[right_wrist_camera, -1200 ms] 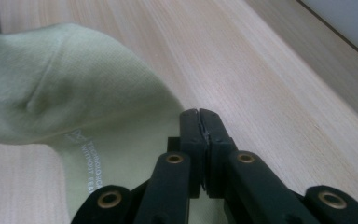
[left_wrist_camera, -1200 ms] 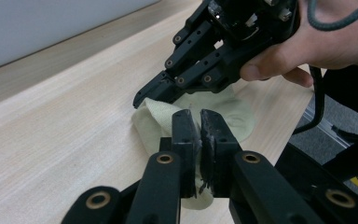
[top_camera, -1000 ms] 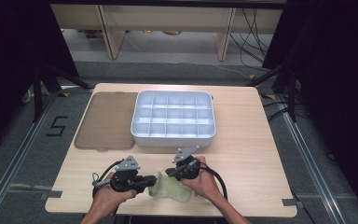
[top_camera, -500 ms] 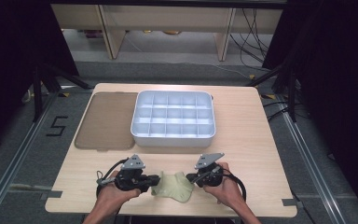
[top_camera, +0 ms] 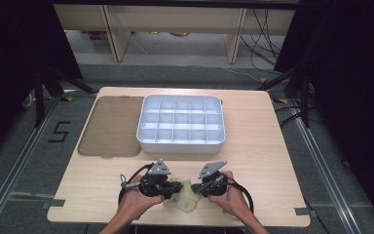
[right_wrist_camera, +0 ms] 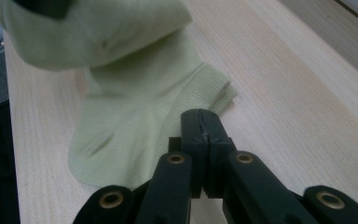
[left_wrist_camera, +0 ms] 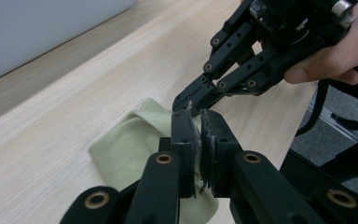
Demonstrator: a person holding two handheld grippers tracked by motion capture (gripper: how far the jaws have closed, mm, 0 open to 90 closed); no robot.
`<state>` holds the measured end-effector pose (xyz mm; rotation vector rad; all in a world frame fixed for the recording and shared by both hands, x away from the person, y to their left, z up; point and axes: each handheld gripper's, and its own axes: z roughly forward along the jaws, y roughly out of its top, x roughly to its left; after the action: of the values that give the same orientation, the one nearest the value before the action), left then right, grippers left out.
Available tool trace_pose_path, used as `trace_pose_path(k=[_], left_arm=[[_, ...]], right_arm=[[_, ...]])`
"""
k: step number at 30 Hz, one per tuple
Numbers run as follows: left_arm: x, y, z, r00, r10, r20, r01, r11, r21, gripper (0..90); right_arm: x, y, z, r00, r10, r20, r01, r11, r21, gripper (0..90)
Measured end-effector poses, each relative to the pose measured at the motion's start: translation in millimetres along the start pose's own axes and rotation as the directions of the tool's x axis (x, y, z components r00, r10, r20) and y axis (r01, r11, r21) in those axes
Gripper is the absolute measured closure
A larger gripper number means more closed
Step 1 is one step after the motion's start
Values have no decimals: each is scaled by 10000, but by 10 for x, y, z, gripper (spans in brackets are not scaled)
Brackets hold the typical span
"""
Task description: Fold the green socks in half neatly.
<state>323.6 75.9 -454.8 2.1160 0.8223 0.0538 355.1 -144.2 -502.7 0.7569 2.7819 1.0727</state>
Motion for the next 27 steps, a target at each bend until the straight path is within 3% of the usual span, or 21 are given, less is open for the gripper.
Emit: trace_pose_path(k=[15,17,19,20,27], left_arm=[[-47,-5,301,9998,108,178,-114,9994,331,830],[-47,-26,338,9999,103,129,-108,9992,373,822],[-40,-39,374,9998,90,170,-98,9989,450,818],[-44,-40,406,9998,55,190,-63,9991,428,817],[-76,-41,562,9991,-80,408,58,9985,551,771]], right_arm=[[-82,-30,-21,9991,279,-324,-283,9995,-135,893],[-105,-25,-82,9989,427,-191,-434,9983,-384,893],[-149,-20,-175,9996,284,63,-279,9976,-629,892],[-197,-41,-270,9985,538,93,-528,9948,-870,891],[-270,-139,-444,9956,868,351,-825,9906,-1090,884]])
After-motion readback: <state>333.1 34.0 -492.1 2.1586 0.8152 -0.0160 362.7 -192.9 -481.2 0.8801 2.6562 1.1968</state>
